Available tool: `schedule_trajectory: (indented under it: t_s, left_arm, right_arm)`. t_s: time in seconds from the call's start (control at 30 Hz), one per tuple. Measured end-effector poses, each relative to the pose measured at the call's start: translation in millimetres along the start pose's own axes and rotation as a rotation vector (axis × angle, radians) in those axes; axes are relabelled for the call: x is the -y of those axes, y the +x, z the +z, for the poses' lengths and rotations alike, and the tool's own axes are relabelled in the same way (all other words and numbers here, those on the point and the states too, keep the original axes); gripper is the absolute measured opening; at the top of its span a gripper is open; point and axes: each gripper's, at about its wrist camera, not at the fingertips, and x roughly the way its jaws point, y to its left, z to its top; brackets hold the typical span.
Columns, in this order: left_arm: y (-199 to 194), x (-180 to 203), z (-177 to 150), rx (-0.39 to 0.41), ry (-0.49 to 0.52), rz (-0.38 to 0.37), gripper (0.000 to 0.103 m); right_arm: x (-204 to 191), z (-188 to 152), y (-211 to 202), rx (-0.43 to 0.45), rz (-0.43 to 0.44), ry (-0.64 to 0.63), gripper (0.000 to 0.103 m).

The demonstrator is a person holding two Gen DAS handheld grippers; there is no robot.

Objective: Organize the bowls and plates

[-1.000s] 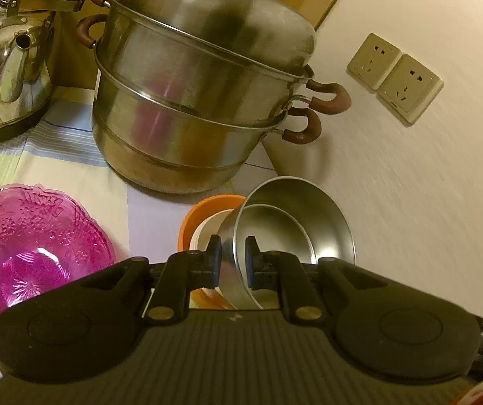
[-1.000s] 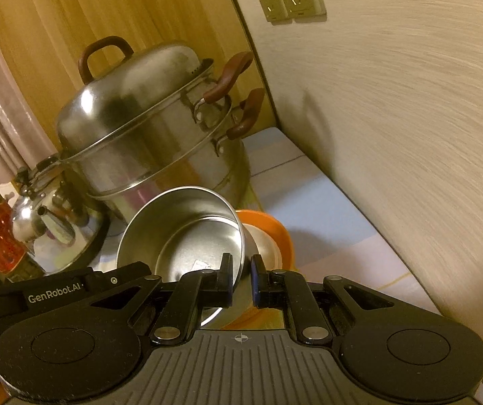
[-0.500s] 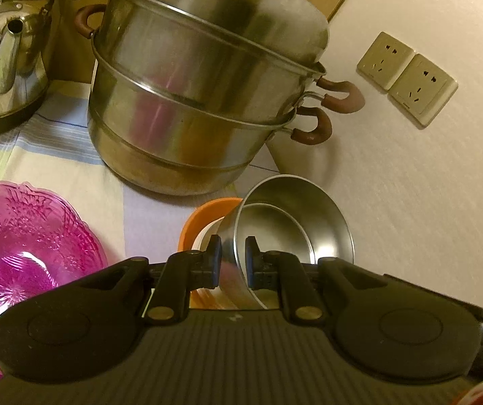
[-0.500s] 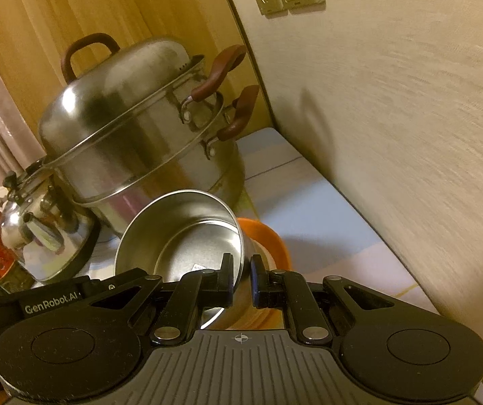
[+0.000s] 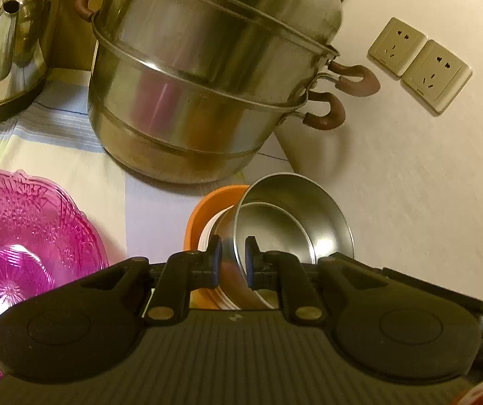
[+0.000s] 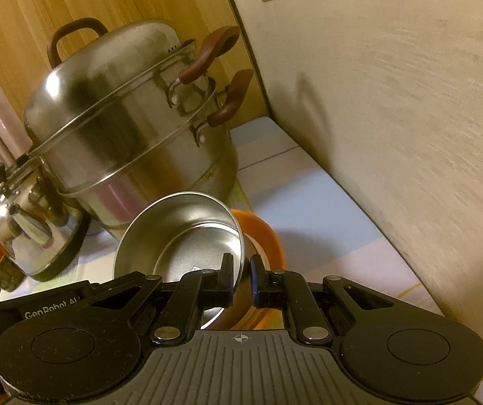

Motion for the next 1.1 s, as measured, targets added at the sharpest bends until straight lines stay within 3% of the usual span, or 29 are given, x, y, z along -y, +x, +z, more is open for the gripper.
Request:
schedule_trajectory:
  t_s: [0.8, 1.1]
  left_arm:
    - [6.0, -1.9, -4.7, -0.004, 0.006, 0.020, 0.012]
    - [-2.6, -1.7, 0.2, 0.032, -0.011, 0.003, 0.012]
  right_arm:
    - [5.3, -3.3, 12.3, -0.022, 0.018, 0.006, 0.012]
    - [12.9, 2.0, 0.0, 0.049, 0.050, 0.059, 0.014]
